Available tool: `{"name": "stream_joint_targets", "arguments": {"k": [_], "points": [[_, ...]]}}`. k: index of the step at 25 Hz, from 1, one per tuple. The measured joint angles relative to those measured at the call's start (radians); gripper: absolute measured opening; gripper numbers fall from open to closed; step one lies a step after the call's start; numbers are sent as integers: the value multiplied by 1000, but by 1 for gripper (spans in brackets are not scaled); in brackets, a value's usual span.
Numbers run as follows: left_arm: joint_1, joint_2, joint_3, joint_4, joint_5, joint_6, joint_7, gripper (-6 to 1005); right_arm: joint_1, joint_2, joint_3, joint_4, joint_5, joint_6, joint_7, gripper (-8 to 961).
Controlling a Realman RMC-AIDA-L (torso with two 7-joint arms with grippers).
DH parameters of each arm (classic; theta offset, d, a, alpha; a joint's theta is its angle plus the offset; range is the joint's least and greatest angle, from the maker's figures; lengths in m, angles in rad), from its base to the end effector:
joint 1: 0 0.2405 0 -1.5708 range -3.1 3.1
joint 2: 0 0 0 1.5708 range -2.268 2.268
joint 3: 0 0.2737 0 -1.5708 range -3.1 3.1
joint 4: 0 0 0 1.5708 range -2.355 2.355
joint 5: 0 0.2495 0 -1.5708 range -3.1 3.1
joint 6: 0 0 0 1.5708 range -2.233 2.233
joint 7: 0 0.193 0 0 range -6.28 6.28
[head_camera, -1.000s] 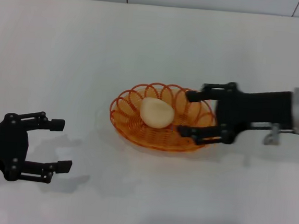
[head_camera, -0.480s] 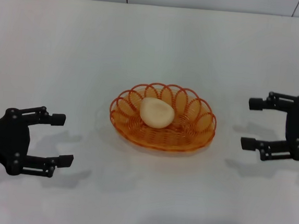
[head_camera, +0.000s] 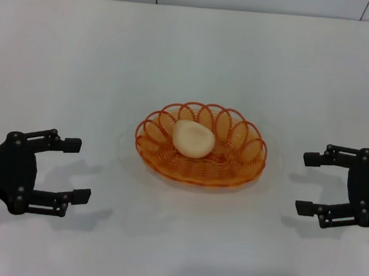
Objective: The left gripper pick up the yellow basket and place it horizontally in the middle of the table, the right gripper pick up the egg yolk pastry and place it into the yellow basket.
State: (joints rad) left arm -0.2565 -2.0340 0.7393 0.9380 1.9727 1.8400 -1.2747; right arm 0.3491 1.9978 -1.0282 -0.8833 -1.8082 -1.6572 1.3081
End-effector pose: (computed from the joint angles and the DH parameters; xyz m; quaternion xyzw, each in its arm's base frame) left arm -0.3244 0.2972 0.0136 -0.9622 -0.1379 -0.2049 0.1151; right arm 0.2812 0.3429 -0.0231 -0.9724 0.0927 0.1963 0.0855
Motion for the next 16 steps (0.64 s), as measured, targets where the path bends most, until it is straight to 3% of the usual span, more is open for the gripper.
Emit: {"name": "stream_joint_targets", "arguments": {"k": [16], "points": [[-35, 8, 0, -1, 31, -5, -72, 894, 6, 2, -24, 3, -7, 57, 13, 883]]}}
